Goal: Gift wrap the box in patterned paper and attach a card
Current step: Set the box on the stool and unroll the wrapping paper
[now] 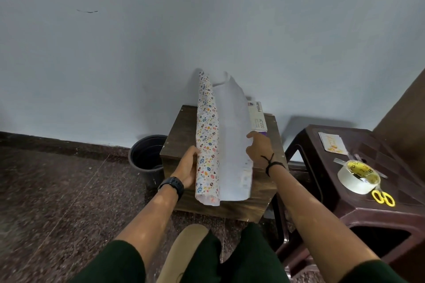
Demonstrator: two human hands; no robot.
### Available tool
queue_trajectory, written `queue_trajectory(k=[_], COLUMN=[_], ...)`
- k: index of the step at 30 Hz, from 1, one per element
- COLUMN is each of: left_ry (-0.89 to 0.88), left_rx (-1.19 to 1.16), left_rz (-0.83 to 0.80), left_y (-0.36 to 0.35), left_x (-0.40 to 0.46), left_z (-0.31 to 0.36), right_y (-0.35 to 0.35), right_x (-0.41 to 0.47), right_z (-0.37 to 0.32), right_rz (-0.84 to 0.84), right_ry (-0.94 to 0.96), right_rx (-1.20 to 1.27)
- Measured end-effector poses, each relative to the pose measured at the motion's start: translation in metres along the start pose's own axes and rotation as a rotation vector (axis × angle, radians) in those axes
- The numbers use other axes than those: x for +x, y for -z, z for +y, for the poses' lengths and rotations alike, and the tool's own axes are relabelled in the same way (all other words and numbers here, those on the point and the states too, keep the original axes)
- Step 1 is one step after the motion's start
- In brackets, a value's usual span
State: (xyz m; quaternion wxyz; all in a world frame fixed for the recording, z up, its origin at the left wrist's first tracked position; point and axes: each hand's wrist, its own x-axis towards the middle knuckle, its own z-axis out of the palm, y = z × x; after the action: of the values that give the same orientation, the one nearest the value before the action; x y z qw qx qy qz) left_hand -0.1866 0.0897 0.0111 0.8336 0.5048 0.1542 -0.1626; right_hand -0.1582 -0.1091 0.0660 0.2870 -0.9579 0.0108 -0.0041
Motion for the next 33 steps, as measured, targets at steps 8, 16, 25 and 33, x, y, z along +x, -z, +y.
queue_trajectory(k=[8,16,25,33], left_ry=[-0.044,-0.222,-0.369,-0.205], left_rx=[0.455,0.560,0.462,0.655], left_rz=[0.089,0.198,0.357,0.214], left_y=[-0.003,-0.004,0.046,0.118], left_x=[0.008,0.014,-0.001,0.063], left_z=[0.001,-0.001,0.018,-0.009], right_y=[-0.010,-0.026,-0.071,-0.115], right_x=[-0.002,-0.008,-0.015,-0.018], right_z=[-0.018,-0.039,-0.096,-0.114], right_rz=[-0.069,-0.066,-0.224,-0.414], right_ry=[0.001,0.089,0.271,0.265], right_rx=[0.238,0.371,0.381,0.178])
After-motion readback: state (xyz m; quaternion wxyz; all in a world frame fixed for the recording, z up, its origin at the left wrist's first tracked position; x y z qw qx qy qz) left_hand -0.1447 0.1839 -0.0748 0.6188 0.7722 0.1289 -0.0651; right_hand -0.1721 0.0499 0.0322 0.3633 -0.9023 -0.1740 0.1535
